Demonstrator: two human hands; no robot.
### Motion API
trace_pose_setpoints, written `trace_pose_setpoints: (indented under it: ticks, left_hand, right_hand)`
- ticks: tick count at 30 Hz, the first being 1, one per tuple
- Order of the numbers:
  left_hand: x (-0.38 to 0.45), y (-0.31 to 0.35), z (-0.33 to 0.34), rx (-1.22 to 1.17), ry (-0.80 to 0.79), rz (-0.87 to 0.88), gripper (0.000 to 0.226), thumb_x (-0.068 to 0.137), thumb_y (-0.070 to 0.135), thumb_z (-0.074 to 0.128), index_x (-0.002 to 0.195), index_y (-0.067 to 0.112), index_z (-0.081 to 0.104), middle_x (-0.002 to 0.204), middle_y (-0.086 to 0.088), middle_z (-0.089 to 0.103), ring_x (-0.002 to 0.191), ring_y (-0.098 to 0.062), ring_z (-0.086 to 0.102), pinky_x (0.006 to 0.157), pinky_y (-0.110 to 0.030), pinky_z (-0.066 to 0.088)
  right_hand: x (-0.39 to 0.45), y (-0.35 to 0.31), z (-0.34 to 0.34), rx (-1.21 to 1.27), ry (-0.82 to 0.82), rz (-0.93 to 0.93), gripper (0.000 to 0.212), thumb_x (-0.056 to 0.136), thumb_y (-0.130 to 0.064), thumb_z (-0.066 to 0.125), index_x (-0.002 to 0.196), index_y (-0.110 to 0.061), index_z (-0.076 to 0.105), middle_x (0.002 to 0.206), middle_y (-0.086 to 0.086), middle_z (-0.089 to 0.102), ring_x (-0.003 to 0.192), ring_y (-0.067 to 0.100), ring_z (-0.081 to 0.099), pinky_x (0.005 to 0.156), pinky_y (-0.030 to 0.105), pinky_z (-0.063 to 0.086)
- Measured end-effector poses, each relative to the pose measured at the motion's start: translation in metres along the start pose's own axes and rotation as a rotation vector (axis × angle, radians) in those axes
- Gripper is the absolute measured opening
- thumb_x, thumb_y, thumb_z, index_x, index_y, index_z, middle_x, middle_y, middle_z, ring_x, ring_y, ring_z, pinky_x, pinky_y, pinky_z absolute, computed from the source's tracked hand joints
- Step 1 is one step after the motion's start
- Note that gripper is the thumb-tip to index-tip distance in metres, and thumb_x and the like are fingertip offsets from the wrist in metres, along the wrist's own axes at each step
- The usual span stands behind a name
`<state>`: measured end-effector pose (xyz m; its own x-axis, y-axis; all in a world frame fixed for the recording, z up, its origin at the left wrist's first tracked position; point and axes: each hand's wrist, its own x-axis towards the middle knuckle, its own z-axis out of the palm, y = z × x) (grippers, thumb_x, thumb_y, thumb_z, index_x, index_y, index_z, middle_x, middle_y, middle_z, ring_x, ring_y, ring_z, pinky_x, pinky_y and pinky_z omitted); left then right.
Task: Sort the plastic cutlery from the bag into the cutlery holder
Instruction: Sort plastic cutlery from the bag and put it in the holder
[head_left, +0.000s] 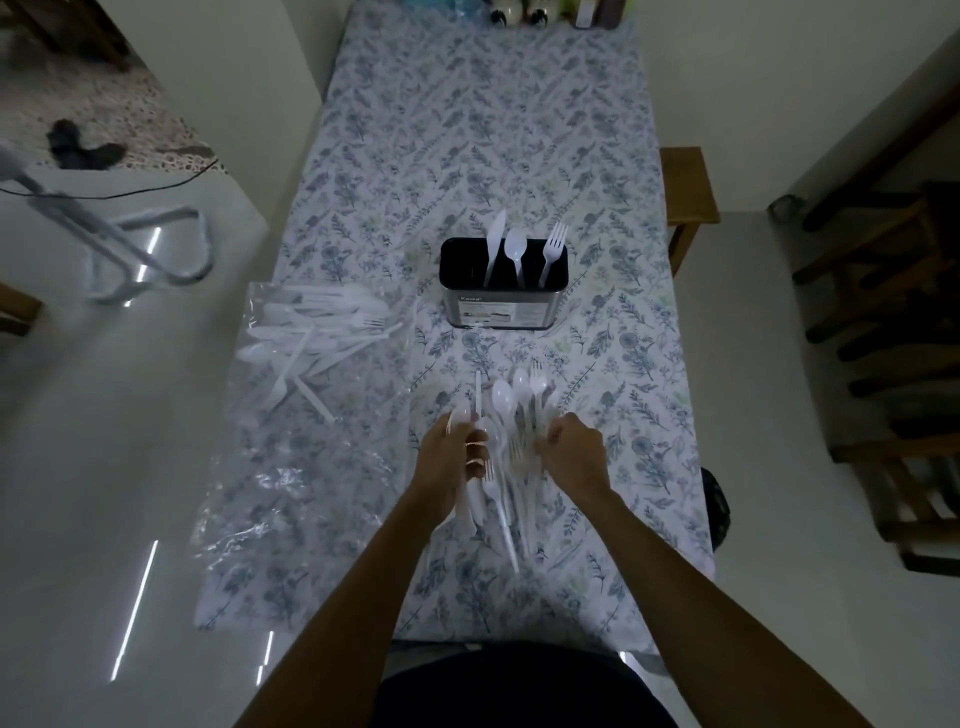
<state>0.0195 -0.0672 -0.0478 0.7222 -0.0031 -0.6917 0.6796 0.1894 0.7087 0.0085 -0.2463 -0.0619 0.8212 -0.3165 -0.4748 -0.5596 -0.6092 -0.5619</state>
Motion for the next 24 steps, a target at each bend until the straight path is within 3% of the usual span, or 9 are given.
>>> trace_pose_setpoints:
  ticks: [3, 5, 7, 9, 11, 13, 15, 18, 24]
  left_hand:
    - [0.003, 0.002, 0.002, -0.038, 0.003, 0.02, 0.023, 0.103, 0.009, 0.049, 0.119, 0.022, 0.06, 0.087, -0.011, 0.071, 0.071, -0.022, 0.067, 0.058, -0.034, 0.054]
    - [0.002, 0.006, 0.011, -0.132, -0.03, 0.006, 0.015, 0.106, 0.024, 0.053, 0.118, 0.017, 0.058, 0.095, -0.015, 0.066, 0.082, -0.029, 0.07, 0.069, -0.041, 0.059]
    - [0.005, 0.006, 0.022, -0.209, -0.05, -0.032, 0.036, 0.101, 0.041, 0.06, 0.123, 0.014, 0.056, 0.103, -0.019, 0.066, 0.089, -0.034, 0.071, 0.068, -0.043, 0.06]
    - [0.007, 0.002, 0.026, -0.154, -0.002, 0.028, 0.035, 0.101, 0.042, 0.06, 0.121, 0.014, 0.056, 0.097, -0.016, 0.068, 0.085, -0.032, 0.072, 0.062, -0.04, 0.057]
    - [0.011, -0.004, 0.02, -0.071, 0.046, 0.145, 0.027, 0.107, 0.028, 0.05, 0.121, 0.006, 0.057, 0.083, -0.012, 0.062, 0.072, -0.026, 0.065, 0.061, -0.038, 0.055]
    - [0.013, -0.003, 0.011, -0.081, 0.126, 0.123, 0.026, 0.107, 0.023, 0.046, 0.123, 0.01, 0.061, 0.075, -0.007, 0.056, 0.064, -0.02, 0.057, 0.056, -0.035, 0.054]
    - [0.014, -0.002, 0.001, -0.1, 0.159, 0.04, 0.02, 0.106, 0.025, 0.052, 0.118, 0.013, 0.063, 0.078, -0.004, 0.054, 0.061, -0.014, 0.053, 0.051, -0.029, 0.05]
    - [0.014, -0.001, -0.007, -0.101, 0.127, 0.003, 0.013, 0.103, 0.021, 0.059, 0.111, 0.012, 0.062, 0.081, -0.003, 0.054, 0.059, -0.01, 0.049, 0.048, -0.024, 0.044]
    - [0.019, 0.007, -0.012, -0.177, 0.066, -0.002, 0.014, 0.102, 0.025, 0.063, 0.106, 0.012, 0.064, 0.078, -0.003, 0.056, 0.062, -0.012, 0.052, 0.051, -0.025, 0.047]
  right_hand:
    - [-0.009, -0.002, -0.01, 0.067, 0.077, -0.068, 0.012, 0.092, -0.02, 0.067, 0.101, -0.012, 0.065, 0.088, 0.0, 0.071, 0.068, 0.01, 0.066, 0.053, 0.015, 0.048]
    - [-0.027, -0.01, -0.013, 0.132, -0.001, -0.219, 0.014, 0.093, -0.025, 0.07, 0.101, -0.014, 0.071, 0.087, -0.006, 0.071, 0.067, 0.002, 0.067, 0.055, 0.012, 0.052]
    - [-0.044, -0.022, -0.011, 0.167, -0.152, -0.327, 0.018, 0.092, -0.029, 0.074, 0.1, -0.013, 0.076, 0.087, -0.007, 0.074, 0.072, 0.007, 0.073, 0.064, 0.02, 0.06]
    - [-0.049, -0.028, -0.006, 0.121, -0.235, -0.363, 0.02, 0.092, -0.032, 0.073, 0.094, -0.013, 0.078, 0.084, -0.002, 0.078, 0.071, 0.012, 0.074, 0.068, 0.029, 0.061]
    - [-0.038, -0.029, -0.004, 0.184, -0.197, -0.331, 0.026, 0.095, -0.033, 0.067, 0.085, -0.011, 0.077, 0.072, 0.003, 0.075, 0.062, 0.018, 0.072, 0.066, 0.038, 0.062]
    - [-0.015, -0.03, -0.002, 0.165, -0.027, -0.298, 0.027, 0.098, -0.024, 0.063, 0.078, -0.007, 0.069, 0.067, 0.008, 0.069, 0.058, 0.026, 0.068, 0.062, 0.043, 0.061]
    - [0.008, -0.032, 0.004, -0.034, 0.058, -0.276, 0.018, 0.097, -0.02, 0.062, 0.087, -0.006, 0.063, 0.078, 0.011, 0.068, 0.068, 0.027, 0.067, 0.062, 0.038, 0.059]
    - [0.032, -0.036, 0.017, -0.226, 0.026, -0.221, 0.021, 0.097, -0.023, 0.063, 0.103, -0.003, 0.061, 0.092, 0.014, 0.068, 0.083, 0.03, 0.067, 0.066, 0.032, 0.053]
    - [0.037, -0.023, 0.01, 0.163, 0.105, -0.134, 0.006, 0.088, -0.012, 0.073, 0.091, -0.01, 0.069, 0.085, -0.002, 0.071, 0.082, 0.013, 0.07, 0.062, 0.009, 0.046]
